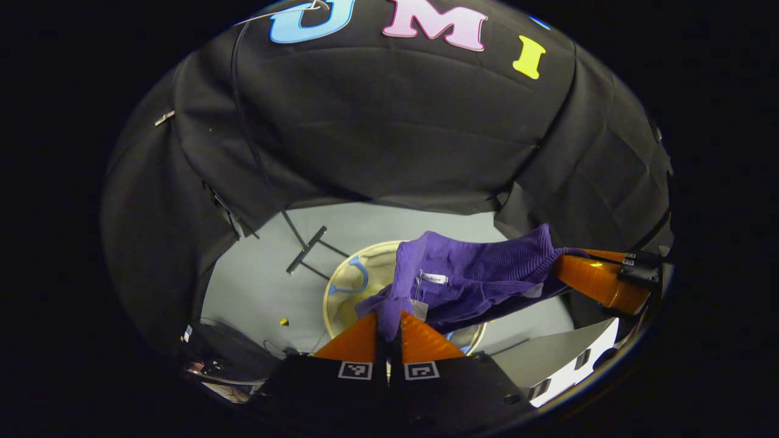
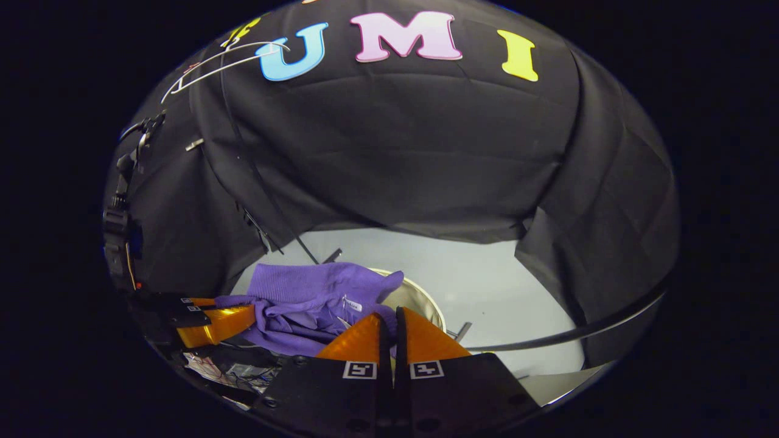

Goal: Grasp the clothes on the hanger with both hands and then place them into the laundry hamper below.

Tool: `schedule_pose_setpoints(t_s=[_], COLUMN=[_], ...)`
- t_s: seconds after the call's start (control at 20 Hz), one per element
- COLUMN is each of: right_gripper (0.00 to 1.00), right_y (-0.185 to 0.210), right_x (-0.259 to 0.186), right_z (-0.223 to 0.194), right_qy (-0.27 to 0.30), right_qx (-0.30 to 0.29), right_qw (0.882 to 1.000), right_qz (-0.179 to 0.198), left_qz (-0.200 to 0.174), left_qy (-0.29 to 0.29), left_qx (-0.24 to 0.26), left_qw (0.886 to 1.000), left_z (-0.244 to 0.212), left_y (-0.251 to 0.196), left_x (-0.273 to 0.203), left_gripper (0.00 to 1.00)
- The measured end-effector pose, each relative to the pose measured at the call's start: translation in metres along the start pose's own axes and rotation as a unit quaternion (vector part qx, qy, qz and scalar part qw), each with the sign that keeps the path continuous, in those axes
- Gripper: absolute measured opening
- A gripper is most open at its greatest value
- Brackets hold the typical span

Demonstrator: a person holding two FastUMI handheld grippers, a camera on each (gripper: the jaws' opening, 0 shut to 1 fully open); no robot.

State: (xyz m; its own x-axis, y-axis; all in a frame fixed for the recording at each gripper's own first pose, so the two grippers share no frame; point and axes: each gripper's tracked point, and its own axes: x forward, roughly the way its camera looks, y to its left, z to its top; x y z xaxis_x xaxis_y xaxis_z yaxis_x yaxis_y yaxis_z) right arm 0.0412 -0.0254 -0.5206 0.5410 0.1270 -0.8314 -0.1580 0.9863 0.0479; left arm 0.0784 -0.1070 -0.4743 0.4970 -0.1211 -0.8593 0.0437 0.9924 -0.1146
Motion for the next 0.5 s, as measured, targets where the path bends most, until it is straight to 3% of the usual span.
schedule_pose_setpoints(t_s=[0.2,0.25,0.4,0.45,0.5], right_gripper=[0.07,0.24,1.0,0.96,0.97], right_y=[-0.014,-0.014,-0.02,-0.021,-0.02], right_x=[0.011,0.008,0.008,0.006,0.003], right_z=[-0.021,-0.027,-0.03,-0.03,-0.03], right_qy=[0.032,0.036,0.04,0.041,0.043], right_qx=[-0.002,0.002,0.007,0.009,0.014], right_qw=[0.999,0.999,0.999,0.999,0.998], right_qz=[-0.021,-0.024,-0.032,-0.034,-0.034], left_qz=[0.05,0.047,0.042,0.041,0.04], left_qy=[0.011,0.005,0.003,0.003,0.002], left_qx=[0.003,-0.004,-0.007,-0.006,-0.008], left_qw=[0.999,0.999,0.999,0.999,0.999], left_z=[-0.011,-0.009,-0.01,-0.008,-0.008], left_y=[0.023,0.021,0.02,0.02,0.021], left_x=[0.005,0.008,0.009,0.005,0.008], left_gripper=[0.05,0.13,0.74,0.94,0.94])
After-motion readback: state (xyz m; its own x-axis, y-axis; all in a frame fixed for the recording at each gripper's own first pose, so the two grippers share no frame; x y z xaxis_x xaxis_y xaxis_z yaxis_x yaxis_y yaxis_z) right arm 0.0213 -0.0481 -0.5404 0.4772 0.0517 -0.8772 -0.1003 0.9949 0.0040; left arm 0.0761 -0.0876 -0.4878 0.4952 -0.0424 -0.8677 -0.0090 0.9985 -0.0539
